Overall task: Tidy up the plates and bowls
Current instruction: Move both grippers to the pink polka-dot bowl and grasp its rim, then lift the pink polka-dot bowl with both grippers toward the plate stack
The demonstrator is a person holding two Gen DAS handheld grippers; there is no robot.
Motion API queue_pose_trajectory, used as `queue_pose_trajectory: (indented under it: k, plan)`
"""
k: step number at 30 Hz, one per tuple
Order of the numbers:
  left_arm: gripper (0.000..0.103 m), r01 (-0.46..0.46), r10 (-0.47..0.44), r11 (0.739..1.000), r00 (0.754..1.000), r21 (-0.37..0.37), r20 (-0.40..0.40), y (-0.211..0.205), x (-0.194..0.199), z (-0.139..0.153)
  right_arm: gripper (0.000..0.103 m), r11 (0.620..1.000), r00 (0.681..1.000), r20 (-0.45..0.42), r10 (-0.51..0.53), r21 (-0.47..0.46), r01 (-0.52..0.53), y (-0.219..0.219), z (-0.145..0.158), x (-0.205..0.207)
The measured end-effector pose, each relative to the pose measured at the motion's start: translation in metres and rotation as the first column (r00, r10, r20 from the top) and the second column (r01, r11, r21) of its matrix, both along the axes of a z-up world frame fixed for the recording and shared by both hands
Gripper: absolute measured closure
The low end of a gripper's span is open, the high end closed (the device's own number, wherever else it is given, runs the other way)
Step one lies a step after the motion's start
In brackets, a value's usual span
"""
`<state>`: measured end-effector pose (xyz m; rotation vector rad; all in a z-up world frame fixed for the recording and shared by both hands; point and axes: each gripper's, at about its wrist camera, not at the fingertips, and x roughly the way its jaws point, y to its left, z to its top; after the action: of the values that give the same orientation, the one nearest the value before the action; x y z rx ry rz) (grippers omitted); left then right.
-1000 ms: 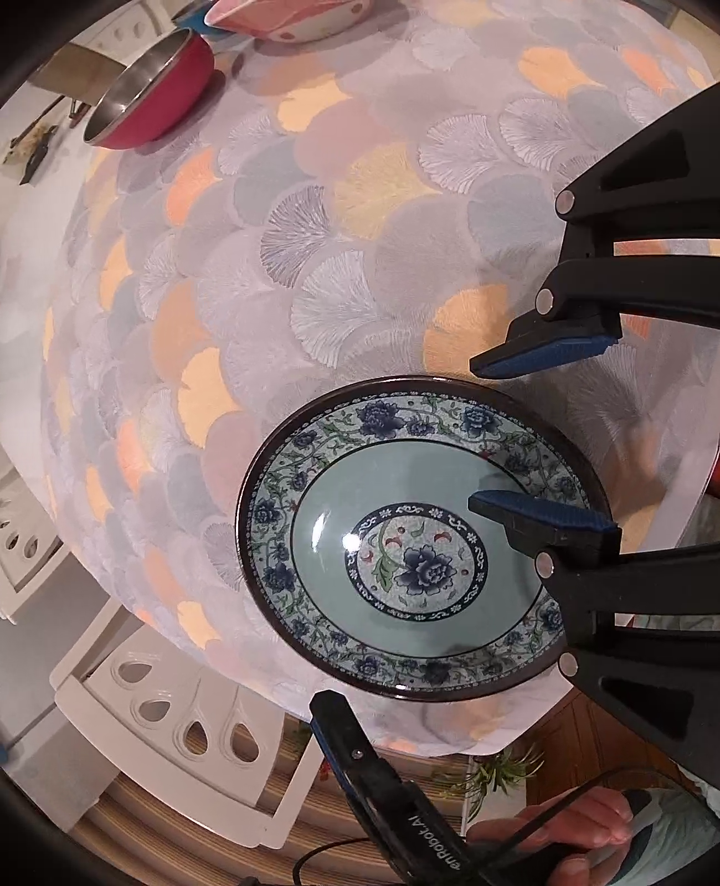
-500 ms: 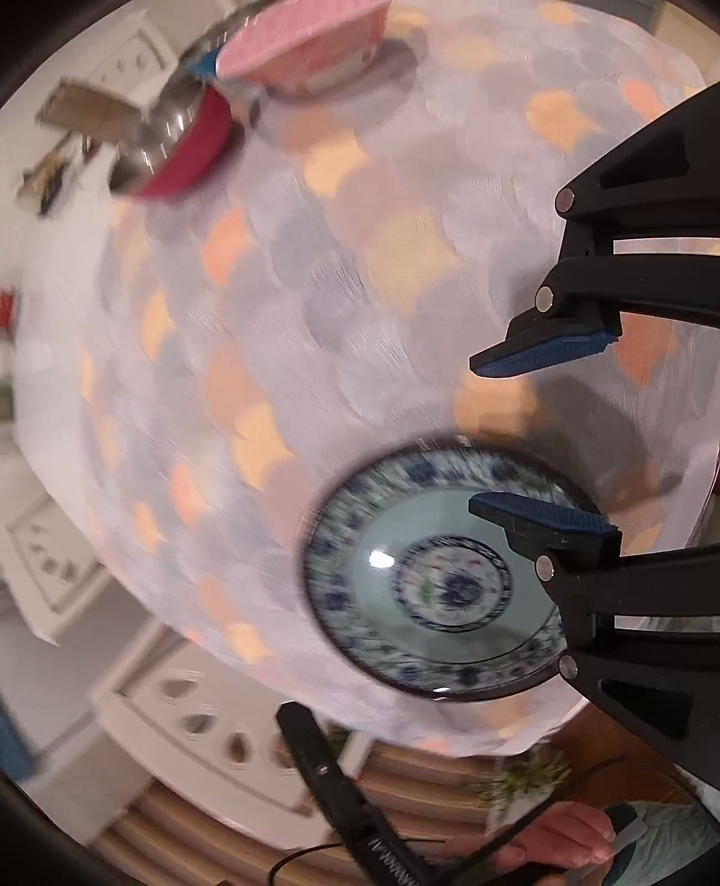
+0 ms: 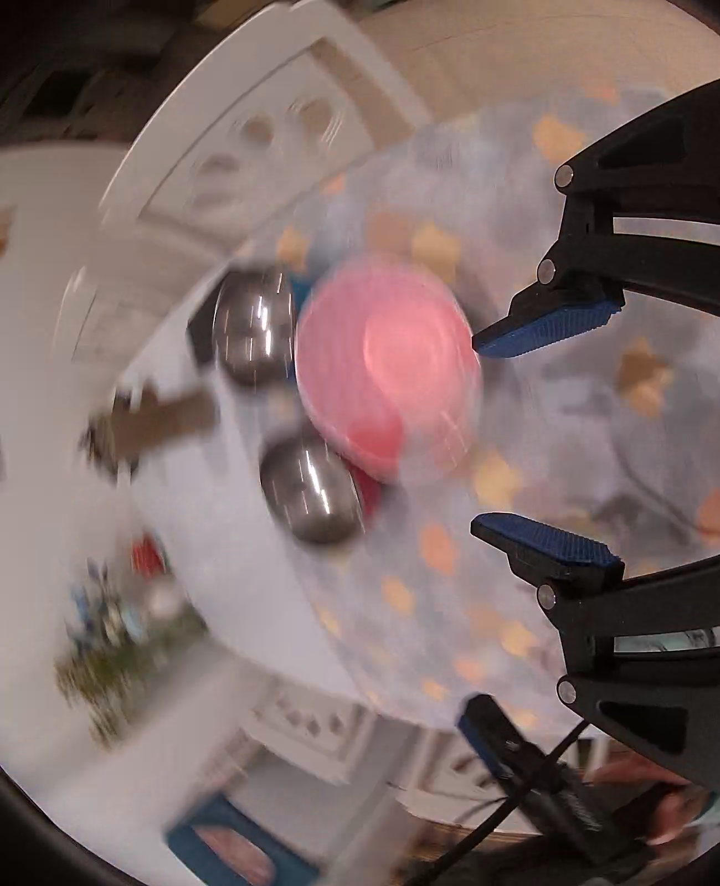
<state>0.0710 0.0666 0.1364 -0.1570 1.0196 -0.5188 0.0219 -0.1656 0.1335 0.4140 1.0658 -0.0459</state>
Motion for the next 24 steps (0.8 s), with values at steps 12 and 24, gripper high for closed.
queue_pose_trajectory:
  k: [12,24]
  plan:
    - [0.052,-0.08,0.081,0.997,0.985,0.014,-0.155,-0.093,0.034,-0.056,0.047,0.995,0.984,-0.148,0.096,0.042,-0.091,-0.09,-0.075,0.064]
    - [0.087,-0.162,0.162,0.987,0.965,0.017,-0.207,-0.112,0.048,-0.085,0.075,0.954,0.941,-0.16,0.298,0.041,-0.295,-0.087,-0.119,0.095]
